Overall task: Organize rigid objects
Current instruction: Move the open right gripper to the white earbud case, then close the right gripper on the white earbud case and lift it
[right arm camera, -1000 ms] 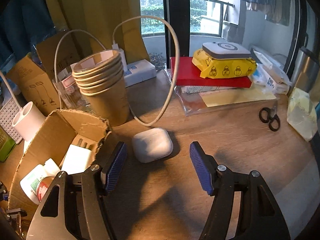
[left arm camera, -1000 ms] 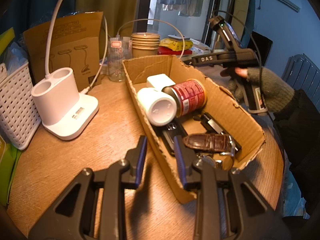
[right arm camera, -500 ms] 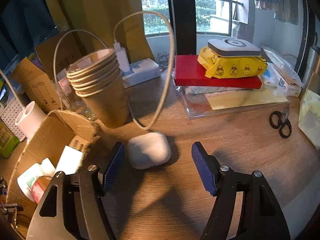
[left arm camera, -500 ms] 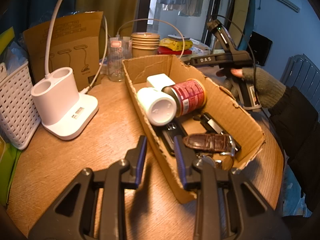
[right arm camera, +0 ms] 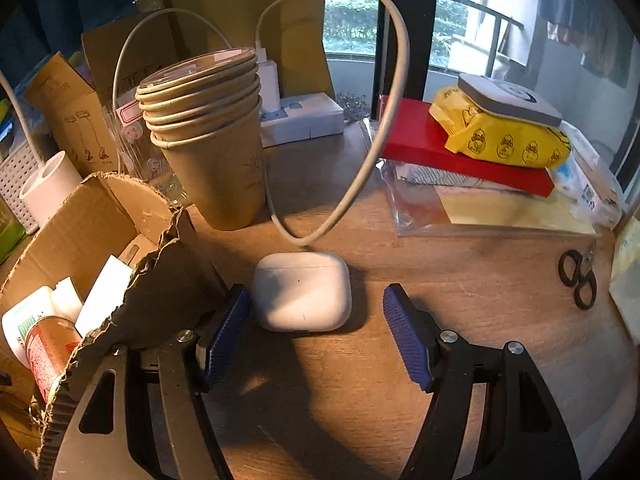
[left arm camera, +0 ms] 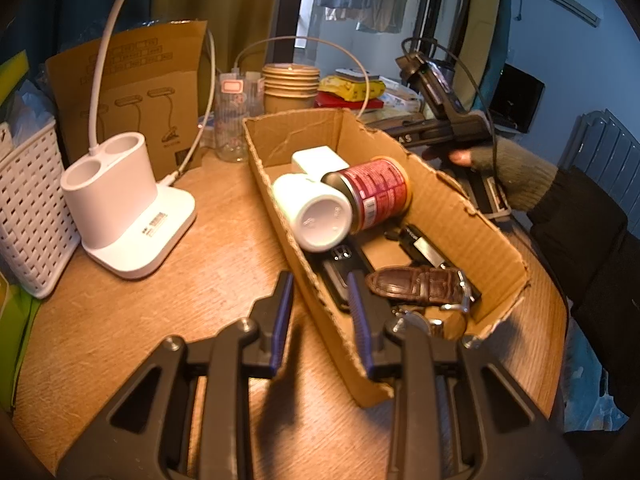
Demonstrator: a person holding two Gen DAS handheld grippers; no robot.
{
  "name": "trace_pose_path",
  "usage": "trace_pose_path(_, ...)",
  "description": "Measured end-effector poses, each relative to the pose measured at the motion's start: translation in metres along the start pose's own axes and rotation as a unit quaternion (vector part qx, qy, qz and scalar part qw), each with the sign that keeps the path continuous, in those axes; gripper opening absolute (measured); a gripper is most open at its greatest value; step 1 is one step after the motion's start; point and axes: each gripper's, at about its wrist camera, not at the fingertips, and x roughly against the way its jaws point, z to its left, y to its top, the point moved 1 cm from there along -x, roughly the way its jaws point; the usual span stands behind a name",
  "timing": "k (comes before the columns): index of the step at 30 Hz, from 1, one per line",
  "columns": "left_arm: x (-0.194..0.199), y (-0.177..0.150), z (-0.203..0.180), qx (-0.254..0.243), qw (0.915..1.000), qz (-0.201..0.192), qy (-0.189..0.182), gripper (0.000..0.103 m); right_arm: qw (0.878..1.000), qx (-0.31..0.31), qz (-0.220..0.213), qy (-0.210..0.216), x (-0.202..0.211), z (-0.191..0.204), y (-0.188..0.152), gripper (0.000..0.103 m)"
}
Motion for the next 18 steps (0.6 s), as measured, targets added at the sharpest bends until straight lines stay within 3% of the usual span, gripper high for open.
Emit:
trace_pose_path(5, -0.001, 0.000, 0.001, 0.000, 1.0000, 0.000, 0.000, 0.030, 1.000, 0.005, 0.001, 0.004, -0.001, -0.002, 0.002, 0.072)
trace_pose_path(9, -0.001, 0.001, 0.001, 0.000, 1.0000, 0.000, 0.001, 0.030, 1.000, 0.015, 0.005, 0.012, -0.001, 0.003, 0.001, 0.057)
trace_pose_path(18, 0.000, 0.000, 0.000, 0.000, 1.0000, -0.001, 0.002, 0.030, 1.000, 0.017, 0.006, -0.013, 0.006, 0.010, -0.003, 0.057)
